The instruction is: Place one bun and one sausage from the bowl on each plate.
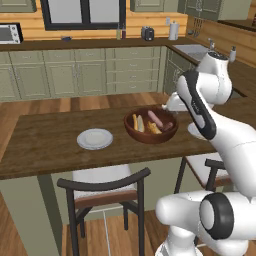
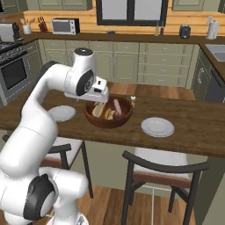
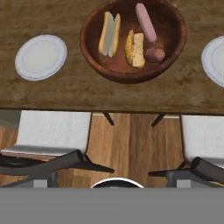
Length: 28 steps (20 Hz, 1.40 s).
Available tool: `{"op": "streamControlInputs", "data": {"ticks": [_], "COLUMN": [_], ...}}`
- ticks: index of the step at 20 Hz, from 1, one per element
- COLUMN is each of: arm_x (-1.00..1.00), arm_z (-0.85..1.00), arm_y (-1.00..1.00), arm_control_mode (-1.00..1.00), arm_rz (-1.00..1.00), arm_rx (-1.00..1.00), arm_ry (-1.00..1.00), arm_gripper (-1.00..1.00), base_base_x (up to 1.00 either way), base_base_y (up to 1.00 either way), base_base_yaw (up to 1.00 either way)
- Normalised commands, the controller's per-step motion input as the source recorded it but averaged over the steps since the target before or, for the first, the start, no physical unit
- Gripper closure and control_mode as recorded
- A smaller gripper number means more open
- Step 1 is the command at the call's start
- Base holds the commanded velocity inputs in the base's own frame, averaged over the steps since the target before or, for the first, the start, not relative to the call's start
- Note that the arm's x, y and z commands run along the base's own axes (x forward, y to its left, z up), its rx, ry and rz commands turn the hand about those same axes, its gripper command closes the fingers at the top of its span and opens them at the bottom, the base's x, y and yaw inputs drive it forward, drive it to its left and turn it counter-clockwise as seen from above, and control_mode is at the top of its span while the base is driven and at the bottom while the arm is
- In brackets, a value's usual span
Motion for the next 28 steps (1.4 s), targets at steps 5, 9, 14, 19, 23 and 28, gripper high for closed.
{"op": "streamControlInputs", "data": {"ticks": [5, 9, 14, 19, 23, 28], "arm_x": [0.19, 0.32, 0.5, 0.52, 0.58, 0.55], "arm_z": [-0.4, -0.29, -0.22, -0.42, -0.42, -0.38], "arm_y": [-0.39, -0.28, -0.09, 0.0, -0.05, -0.06], "arm_control_mode": [-1.0, -1.0, -1.0, -1.0, -1.0, -1.0], "arm_rz": [-0.02, -0.01, 0.0, 0.0, 0.0, 0.0], "arm_rx": [-0.14, -0.09, -0.02, -0.02, 0.0, 0.0], "arm_ry": [0.0, 0.0, 0.0, 0.0, 0.0, 0.0], "arm_gripper": [-1.0, -1.0, -1.0, -1.0, -1.0, -1.0], "base_base_x": [0.0, 0.0, 0.0, 0.0, 0.0, 0.0], "base_base_y": [0.0, 0.0, 0.0, 0.0, 0.0, 0.0], "base_base_yaw": [0.0, 0.0, 0.0, 0.0, 0.0, 0.0]}}
